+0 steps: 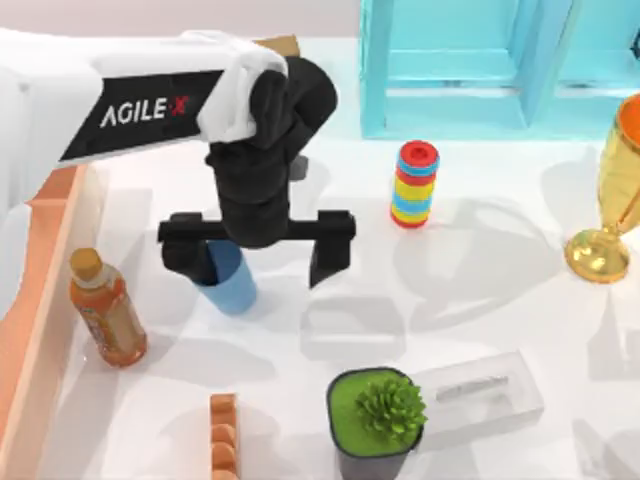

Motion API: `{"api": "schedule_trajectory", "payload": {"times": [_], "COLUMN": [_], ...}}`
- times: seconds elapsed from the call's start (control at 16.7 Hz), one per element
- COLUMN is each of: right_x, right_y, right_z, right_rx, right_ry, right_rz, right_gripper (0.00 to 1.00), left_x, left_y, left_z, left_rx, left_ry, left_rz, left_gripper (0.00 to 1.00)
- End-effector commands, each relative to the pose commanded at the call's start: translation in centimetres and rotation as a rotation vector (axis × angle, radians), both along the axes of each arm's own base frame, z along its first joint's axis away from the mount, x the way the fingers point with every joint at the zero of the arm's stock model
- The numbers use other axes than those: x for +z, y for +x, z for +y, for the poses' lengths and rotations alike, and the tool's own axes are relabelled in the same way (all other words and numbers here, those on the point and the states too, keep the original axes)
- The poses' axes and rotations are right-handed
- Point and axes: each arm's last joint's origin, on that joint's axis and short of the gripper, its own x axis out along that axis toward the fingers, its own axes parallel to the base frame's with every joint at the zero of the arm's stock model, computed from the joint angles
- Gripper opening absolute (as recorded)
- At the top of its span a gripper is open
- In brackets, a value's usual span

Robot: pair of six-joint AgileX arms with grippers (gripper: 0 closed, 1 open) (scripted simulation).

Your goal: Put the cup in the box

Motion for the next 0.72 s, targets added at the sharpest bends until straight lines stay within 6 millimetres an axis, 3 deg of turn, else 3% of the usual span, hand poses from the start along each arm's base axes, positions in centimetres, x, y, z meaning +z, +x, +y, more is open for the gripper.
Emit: {"api": "schedule_trajectory", "payload": {"times": [0.72], "right_x": [0.0], "right_y": [0.0], "right_z": [0.0], "right_rx": [0.0], "right_ry": [0.0], "right_rz": [0.0], "right_gripper": [1.0], "left_x": [0.0], "left_y": [0.0], "left_z": [0.0], "left_rx": [0.0], "left_ry": [0.0], "left_rz": [0.0], "left_gripper": [0.02]}}
